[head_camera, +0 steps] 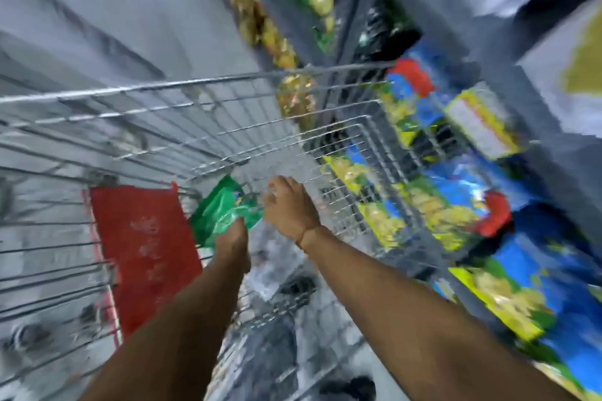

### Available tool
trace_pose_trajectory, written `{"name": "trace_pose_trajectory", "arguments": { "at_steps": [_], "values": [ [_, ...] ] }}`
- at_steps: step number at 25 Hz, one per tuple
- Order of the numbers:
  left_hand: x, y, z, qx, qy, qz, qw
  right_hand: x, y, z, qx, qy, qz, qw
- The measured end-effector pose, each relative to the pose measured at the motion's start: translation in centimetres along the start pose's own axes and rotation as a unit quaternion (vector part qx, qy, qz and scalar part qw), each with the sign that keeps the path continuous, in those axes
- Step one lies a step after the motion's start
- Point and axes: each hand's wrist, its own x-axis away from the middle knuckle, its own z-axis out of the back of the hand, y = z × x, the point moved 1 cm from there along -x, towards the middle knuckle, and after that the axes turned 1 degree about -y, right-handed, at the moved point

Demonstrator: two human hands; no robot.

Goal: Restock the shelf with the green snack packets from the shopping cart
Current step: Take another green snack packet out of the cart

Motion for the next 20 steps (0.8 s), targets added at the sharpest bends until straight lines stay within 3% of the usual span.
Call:
{"name": "trace_pose_trajectory", "arguments": {
  "at_steps": [1, 3, 6, 10, 14, 17, 20],
  "values": [
    [-2.1, -1.0, 1.1, 0.029, -0.059, 0.045, 0.997, -1.7, 0.7, -3.0, 0.0, -0.067, -0.048, 0.997],
    [-4.8, -2.7, 1.8, 0.071, -0.089, 0.093, 0.989, -3.8, 2.3, -8.0, 0.008, -0.157, -0.12, 0.98],
    [-6.4, -5.0, 1.5, 0.087, -0.056, 0.097, 0.99, -3.6, 4.1, -11.1, 0.051, -0.178, -0.133, 0.974],
    [-6.0, -6.4, 1.2, 0.094, -0.034, 0.086, 0.991, -2.7, 4.2, -8.9, 0.104, -0.108, -0.141, 0.979],
    [-4.1, -4.2, 0.3, 0.041, -0.058, 0.001, 0.997, -1.0, 1.8, -1.7, 0.141, -0.042, -0.128, 0.981],
    [2.2, 0.2, -2.2, -0.002, -0.048, -0.149, 0.988, 2.6, 0.7, 5.2, 0.101, 0.074, -0.098, 0.987],
    [11.8, 2.8, -4.7, -0.035, -0.02, -0.323, 0.945, 8.8, 0.7, 11.5, -0.038, 0.246, -0.064, 0.966]
  ]
}}
